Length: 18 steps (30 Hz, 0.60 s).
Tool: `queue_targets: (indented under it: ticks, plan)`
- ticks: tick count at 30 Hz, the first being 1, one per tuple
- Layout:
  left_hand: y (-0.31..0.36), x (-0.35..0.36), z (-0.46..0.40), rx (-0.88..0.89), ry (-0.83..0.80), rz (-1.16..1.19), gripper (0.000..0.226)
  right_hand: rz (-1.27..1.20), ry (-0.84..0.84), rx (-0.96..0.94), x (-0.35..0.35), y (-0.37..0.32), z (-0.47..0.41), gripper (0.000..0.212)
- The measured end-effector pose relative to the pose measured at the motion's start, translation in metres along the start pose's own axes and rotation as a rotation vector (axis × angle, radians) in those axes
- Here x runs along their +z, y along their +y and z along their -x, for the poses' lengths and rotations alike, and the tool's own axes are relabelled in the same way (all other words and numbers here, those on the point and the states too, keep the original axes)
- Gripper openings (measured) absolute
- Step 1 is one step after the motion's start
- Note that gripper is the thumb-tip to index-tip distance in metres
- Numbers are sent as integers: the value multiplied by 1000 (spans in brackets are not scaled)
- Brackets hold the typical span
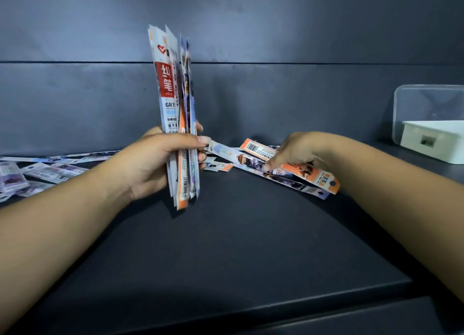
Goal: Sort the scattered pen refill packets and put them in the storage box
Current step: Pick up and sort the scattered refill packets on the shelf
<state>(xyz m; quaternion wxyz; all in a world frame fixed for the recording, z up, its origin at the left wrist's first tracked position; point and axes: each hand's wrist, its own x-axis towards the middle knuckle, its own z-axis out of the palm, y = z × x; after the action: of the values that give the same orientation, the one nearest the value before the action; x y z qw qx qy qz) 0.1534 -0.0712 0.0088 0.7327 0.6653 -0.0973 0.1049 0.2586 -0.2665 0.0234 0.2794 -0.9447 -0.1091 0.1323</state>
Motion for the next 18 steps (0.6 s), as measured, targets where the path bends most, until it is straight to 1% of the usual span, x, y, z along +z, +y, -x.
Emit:
queue_targets:
  ticks: [1,3,4,5,8,10,11,14,16,18]
  plan:
    - [0,0,0,3,3,1,19,-21,-17,-6,-3,0,2,56]
    - [1,0,-1,0,7,12,19,-99,-55,-25,-9,1,6,29]
    - [1,-1,-1,-5,8,20,19,-168,-67,-32,-11,2,7,19]
    - [1,-1,-1,-11,5,22,20,-239,-64,-48,-13,2,8,14]
    - [-1,-1,-4,-37,41,10,25,-506,-21,-143,-16,3,10,8]
    - [-1,-1,-5,-65,106,23,11,-647,-45,-221,-16,-1,13,7]
    - [-1,-2,-6,-75,141,43,10,-680,-66,-254,-13,-4,16,6]
    - [-1,-7,-12,-70,270,133,7,-724,-146,-338,-3,-16,30,5]
    - [2,-13,-15,-27,359,192,5,-718,-209,-388,5,-25,39,8]
    - [7,-16,-15,39,447,229,5,-652,-281,-410,12,-29,45,13]
